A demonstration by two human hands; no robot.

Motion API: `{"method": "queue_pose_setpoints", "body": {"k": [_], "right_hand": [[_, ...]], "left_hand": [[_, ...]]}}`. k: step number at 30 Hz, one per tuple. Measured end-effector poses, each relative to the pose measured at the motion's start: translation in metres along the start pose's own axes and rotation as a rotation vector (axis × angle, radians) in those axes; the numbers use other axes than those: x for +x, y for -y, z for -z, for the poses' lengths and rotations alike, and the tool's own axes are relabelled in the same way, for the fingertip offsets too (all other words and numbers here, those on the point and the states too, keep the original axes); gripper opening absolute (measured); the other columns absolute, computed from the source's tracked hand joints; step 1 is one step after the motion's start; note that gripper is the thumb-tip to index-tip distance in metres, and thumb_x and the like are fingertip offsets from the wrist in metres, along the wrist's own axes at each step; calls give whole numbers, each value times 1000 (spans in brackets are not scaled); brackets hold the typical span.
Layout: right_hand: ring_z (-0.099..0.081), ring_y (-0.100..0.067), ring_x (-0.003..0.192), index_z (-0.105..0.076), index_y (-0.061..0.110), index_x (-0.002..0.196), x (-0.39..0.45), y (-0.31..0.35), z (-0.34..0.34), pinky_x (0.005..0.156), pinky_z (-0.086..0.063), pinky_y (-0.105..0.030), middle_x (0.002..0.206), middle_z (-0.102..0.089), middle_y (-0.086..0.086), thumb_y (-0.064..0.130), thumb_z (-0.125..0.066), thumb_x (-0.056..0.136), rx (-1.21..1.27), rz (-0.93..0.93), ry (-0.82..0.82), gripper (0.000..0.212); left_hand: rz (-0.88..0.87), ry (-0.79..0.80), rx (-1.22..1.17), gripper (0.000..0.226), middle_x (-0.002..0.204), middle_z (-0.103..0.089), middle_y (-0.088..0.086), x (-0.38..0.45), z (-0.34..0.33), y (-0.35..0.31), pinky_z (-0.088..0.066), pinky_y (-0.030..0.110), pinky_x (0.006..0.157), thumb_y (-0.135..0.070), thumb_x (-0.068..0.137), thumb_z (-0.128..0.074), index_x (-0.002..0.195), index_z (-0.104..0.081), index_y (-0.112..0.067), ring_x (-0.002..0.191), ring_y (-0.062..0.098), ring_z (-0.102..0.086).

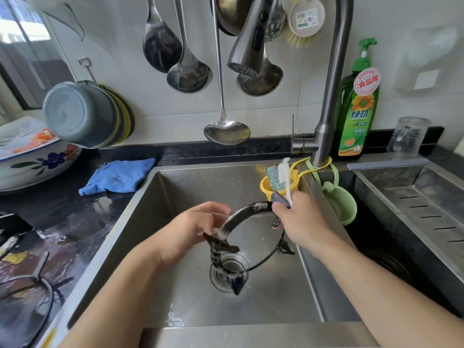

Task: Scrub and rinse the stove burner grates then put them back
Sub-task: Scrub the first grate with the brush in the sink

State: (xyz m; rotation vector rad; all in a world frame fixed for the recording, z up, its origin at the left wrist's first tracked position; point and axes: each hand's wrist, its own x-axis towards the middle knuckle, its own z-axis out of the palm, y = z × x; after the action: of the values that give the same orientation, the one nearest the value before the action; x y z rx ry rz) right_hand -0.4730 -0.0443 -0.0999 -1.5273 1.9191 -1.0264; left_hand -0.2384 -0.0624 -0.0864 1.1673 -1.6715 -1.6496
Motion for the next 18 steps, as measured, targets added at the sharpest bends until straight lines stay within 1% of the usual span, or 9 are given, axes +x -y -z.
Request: {"method": "queue_pose_setpoints", "body": {"k": [2, 4, 5, 8, 10, 12, 14, 16, 18], "right_hand": [[-56, -19, 62, -50, 18, 73, -3, 2, -9, 53, -41, -33, 73, -57, -3, 29, -57, 98, -137, 67, 27, 28], [-51, -19, 64, -42, 20, 69, -6, 4, -16, 54, -38, -34, 71, -53, 0, 33, -56, 98, -243, 121, 46, 35], [-52, -20, 66, -43, 20, 70, -7, 4, -18, 56, -40, -35, 73, -55, 1, 35, -55, 98, -265, 146, 47, 35], [-62, -21, 72, -54, 20, 76, -6, 3, -17, 67, -53, -39, 74, -66, 2, 38, -55, 97, -212, 176, 33, 28], [-63, -20, 74, -60, 18, 80, -3, 4, -15, 70, -52, -36, 73, -69, 5, 36, -57, 97, -156, 174, 39, 25], [-60, -19, 77, -59, 19, 81, -4, 8, -12, 68, -47, -33, 77, -66, 7, 41, -55, 99, -132, 172, 48, 29], [-57, -21, 77, -58, 21, 80, -10, 15, -8, 68, -46, -34, 78, -62, 5, 54, -39, 102, -130, 146, 36, 44], [-58, -24, 84, -65, 18, 89, -17, 20, -1, 77, -50, -39, 84, -64, -1, 56, -20, 104, -169, 150, -2, 61], [-57, -25, 79, -67, 17, 96, -27, 23, 1, 73, -49, -39, 78, -61, -2, 47, -22, 106, -230, 212, 32, 55]], "left_hand": [[36, -18, 211, 41, 100, -73, 17, 3, -12, 7, -47, 36, 82, -23, 66, -68, 106, -73, -15, 87, 19, -63], [63, -17, 433, 12, 80, -74, 8, 6, -26, 14, -51, 32, 70, -18, 82, -70, 92, -71, -12, 73, 16, -62], [84, 0, 470, 5, 73, -73, 3, 6, -31, 16, -51, 30, 67, -15, 87, -69, 85, -69, -11, 68, 16, -61], [126, 10, 275, 22, 68, -68, 7, 7, -40, 17, -46, 33, 70, -18, 92, -69, 72, -62, -11, 68, 22, -60], [113, -69, 198, 27, 64, -60, 12, 10, -44, 14, -42, 30, 64, -14, 89, -71, 69, -54, -14, 58, 21, -57], [96, -199, 255, 31, 58, -49, 9, 14, -47, 16, -37, 24, 54, -6, 82, -71, 65, -47, -16, 49, 19, -45], [82, -307, 288, 35, 52, -45, 6, 15, -47, 16, -35, 25, 53, 0, 78, -69, 60, -43, -17, 46, 19, -41], [76, -383, 260, 36, 48, -42, 3, 17, -42, 16, -36, 28, 54, 3, 76, -67, 58, -43, -17, 47, 20, -40], [54, -440, 215, 36, 48, -40, 1, 17, -37, 15, -35, 32, 57, 4, 75, -66, 58, -42, -17, 49, 20, -39]]}}
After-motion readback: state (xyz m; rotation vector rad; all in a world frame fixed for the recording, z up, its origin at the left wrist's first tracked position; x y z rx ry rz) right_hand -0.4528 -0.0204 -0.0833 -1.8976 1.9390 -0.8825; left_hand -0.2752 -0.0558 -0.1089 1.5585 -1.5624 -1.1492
